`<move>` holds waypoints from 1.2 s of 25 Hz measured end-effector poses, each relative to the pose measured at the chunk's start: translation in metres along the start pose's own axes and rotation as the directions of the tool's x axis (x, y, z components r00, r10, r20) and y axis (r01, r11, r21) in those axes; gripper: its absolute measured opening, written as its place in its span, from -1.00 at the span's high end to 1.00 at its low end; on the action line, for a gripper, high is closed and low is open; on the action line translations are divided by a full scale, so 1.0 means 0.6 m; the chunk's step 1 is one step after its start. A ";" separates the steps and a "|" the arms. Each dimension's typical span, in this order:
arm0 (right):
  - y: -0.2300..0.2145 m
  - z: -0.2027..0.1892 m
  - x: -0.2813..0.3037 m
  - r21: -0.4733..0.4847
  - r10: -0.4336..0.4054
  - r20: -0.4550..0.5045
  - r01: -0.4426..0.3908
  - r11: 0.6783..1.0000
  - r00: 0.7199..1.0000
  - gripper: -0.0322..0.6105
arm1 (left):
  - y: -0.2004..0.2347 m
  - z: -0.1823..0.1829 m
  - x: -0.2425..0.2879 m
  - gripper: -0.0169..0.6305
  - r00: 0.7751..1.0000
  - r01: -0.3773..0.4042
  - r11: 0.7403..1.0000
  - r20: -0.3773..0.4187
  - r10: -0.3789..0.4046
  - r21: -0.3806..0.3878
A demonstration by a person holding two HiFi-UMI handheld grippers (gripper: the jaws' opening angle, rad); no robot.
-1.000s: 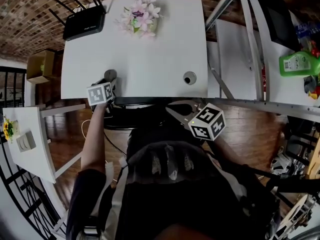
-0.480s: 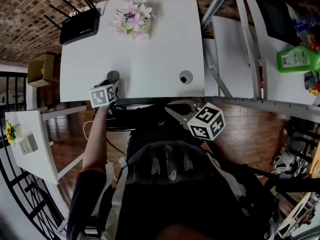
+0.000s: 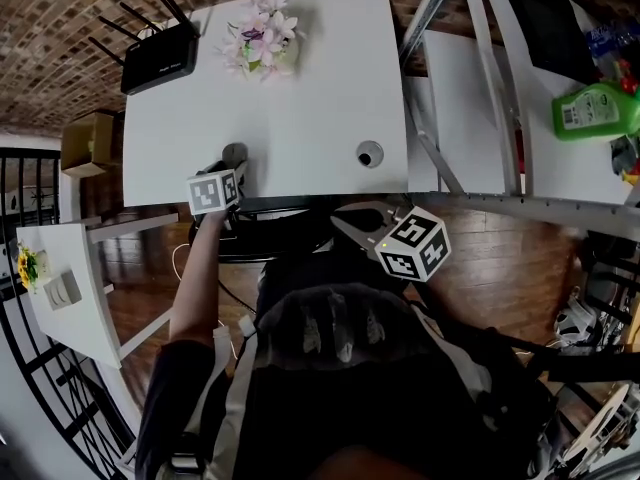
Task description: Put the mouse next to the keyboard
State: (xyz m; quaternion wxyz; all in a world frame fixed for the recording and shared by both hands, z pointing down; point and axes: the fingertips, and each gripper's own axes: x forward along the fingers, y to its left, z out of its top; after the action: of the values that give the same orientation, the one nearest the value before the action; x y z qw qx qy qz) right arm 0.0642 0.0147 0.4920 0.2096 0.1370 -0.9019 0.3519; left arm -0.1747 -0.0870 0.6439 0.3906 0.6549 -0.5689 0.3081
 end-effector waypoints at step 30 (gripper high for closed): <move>-0.036 -0.030 -0.091 0.011 -0.022 0.060 0.021 1.000 0.998 0.89 | -0.179 0.007 0.037 0.11 0.996 0.088 0.991 -0.037 -0.084 0.106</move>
State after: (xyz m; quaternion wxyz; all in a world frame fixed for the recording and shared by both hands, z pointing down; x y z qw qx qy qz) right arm 0.1254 0.0171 0.4909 0.1854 0.1583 -0.9045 0.3500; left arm -0.0655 -0.0970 0.6433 0.3770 0.6937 -0.5164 0.3317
